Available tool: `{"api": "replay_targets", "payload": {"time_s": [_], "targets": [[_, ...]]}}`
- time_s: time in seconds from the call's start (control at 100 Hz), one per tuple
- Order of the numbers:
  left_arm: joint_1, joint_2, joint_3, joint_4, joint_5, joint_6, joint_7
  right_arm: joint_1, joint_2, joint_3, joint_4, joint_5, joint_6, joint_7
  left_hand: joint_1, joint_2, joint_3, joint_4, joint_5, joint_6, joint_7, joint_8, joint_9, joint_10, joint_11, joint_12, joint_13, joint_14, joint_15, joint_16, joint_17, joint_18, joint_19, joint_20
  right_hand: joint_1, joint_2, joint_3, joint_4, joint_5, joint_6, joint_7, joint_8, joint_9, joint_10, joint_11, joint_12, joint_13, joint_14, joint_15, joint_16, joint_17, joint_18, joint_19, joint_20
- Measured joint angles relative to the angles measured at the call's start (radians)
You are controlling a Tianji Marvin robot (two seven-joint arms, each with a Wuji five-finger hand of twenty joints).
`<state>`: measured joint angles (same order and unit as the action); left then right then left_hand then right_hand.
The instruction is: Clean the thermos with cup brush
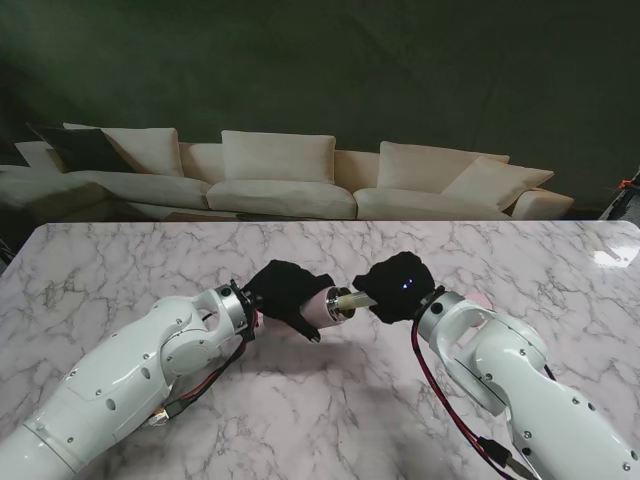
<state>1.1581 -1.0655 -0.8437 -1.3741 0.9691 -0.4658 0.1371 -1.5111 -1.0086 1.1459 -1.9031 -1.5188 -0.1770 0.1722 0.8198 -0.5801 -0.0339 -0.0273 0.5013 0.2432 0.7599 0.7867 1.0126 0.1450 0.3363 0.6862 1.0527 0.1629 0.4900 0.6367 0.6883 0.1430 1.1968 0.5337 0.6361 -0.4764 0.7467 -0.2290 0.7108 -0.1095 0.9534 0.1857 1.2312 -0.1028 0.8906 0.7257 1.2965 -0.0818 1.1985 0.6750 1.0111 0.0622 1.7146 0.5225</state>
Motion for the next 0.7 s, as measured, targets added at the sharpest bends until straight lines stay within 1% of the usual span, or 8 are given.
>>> {"api": "replay_targets", "payload": {"time_s": [0.08, 0.2, 0.33, 0.43, 0.55, 0.62, 0.7], "targets": [[0.004, -0.001, -0.009, -0.003, 0.001, 0.000, 0.000, -0.019, -0.006, 0.026, -0.014, -0.007, -0.005, -0.002, 0.000, 0.000, 0.000, 0.000, 0.000, 0.000, 0.000, -0.002, 0.000, 0.000, 0.000, 0.000, 0.000, 0.000, 0.000, 0.000, 0.000, 0.000, 0.000, 0.000, 0.000, 0.000, 0.001, 0.000, 0.000, -0.001, 0.000, 0.000, 0.000, 0.000, 0.000, 0.000, 0.000, 0.000, 0.000, 0.000, 0.000, 0.000, 0.000, -0.003], [0.007, -0.002, -0.017, -0.012, 0.002, -0.001, 0.001, -0.068, -0.011, 0.076, -0.062, -0.027, -0.009, -0.011, 0.000, 0.000, 0.000, 0.000, 0.000, 0.000, 0.000, -0.002, 0.000, 0.000, 0.000, 0.000, 0.000, 0.000, 0.000, 0.000, 0.000, 0.000, 0.000, 0.000, 0.000, -0.002, 0.001, 0.000, 0.000, -0.001, 0.000, 0.000, 0.000, 0.000, 0.000, 0.000, 0.000, 0.000, 0.000, 0.000, 0.000, 0.000, 0.000, -0.003], [0.005, -0.002, -0.013, -0.013, 0.001, -0.001, 0.004, -0.083, -0.009, 0.085, -0.077, -0.032, -0.003, -0.021, 0.000, 0.000, 0.000, 0.000, 0.000, 0.000, 0.000, -0.002, 0.000, 0.000, 0.000, 0.000, 0.000, 0.000, 0.000, 0.000, 0.000, 0.000, 0.000, 0.000, 0.000, -0.010, 0.002, 0.000, 0.000, -0.001, 0.000, -0.001, 0.000, 0.001, 0.000, 0.000, 0.000, 0.000, 0.000, 0.000, 0.000, 0.000, 0.000, -0.003], [0.002, -0.002, -0.007, -0.011, -0.001, 0.001, 0.004, -0.074, -0.005, 0.072, -0.069, -0.025, 0.003, -0.019, 0.000, 0.000, 0.000, 0.000, 0.000, 0.000, 0.000, -0.002, 0.000, 0.000, 0.000, 0.000, 0.000, 0.000, 0.000, 0.000, 0.000, 0.000, 0.000, 0.000, 0.000, -0.011, 0.002, 0.000, 0.000, -0.001, 0.000, -0.005, 0.000, 0.001, 0.000, 0.000, 0.000, 0.000, 0.000, 0.000, 0.000, 0.000, 0.000, -0.003], [0.002, -0.001, -0.003, -0.006, -0.003, 0.002, 0.000, -0.021, 0.003, 0.014, -0.025, 0.001, 0.008, -0.005, 0.000, 0.000, 0.000, 0.000, 0.000, 0.000, 0.001, -0.002, 0.000, 0.000, 0.000, 0.000, 0.000, 0.000, 0.000, 0.000, 0.000, 0.000, 0.000, 0.000, 0.000, -0.011, 0.008, -0.001, 0.000, 0.001, 0.000, -0.011, 0.000, 0.001, 0.000, 0.000, 0.000, 0.000, 0.000, 0.000, 0.006, 0.001, 0.000, -0.009], [0.002, 0.000, -0.001, -0.004, -0.003, 0.002, -0.002, 0.009, 0.003, -0.011, 0.003, 0.015, 0.008, 0.001, 0.000, 0.000, 0.000, 0.000, 0.000, 0.000, 0.001, -0.002, 0.000, 0.000, 0.000, 0.000, 0.000, 0.000, 0.000, 0.000, 0.000, 0.000, 0.000, 0.000, 0.000, -0.010, 0.008, -0.001, 0.000, 0.001, 0.000, -0.011, 0.000, 0.001, 0.000, 0.000, 0.000, 0.000, 0.000, 0.000, 0.006, 0.001, 0.000, -0.010], [0.002, 0.000, -0.002, -0.004, -0.003, 0.002, -0.004, 0.018, 0.001, -0.015, 0.011, 0.020, 0.007, 0.005, 0.000, 0.000, 0.000, 0.000, 0.000, 0.000, 0.001, -0.002, 0.000, 0.000, 0.000, 0.000, 0.000, 0.000, 0.000, 0.000, 0.000, 0.000, 0.000, 0.000, 0.000, -0.010, 0.008, -0.001, 0.000, 0.001, 0.000, -0.011, 0.000, 0.001, 0.000, 0.000, 0.000, 0.000, 0.001, 0.000, 0.006, 0.001, 0.000, -0.010]]}}
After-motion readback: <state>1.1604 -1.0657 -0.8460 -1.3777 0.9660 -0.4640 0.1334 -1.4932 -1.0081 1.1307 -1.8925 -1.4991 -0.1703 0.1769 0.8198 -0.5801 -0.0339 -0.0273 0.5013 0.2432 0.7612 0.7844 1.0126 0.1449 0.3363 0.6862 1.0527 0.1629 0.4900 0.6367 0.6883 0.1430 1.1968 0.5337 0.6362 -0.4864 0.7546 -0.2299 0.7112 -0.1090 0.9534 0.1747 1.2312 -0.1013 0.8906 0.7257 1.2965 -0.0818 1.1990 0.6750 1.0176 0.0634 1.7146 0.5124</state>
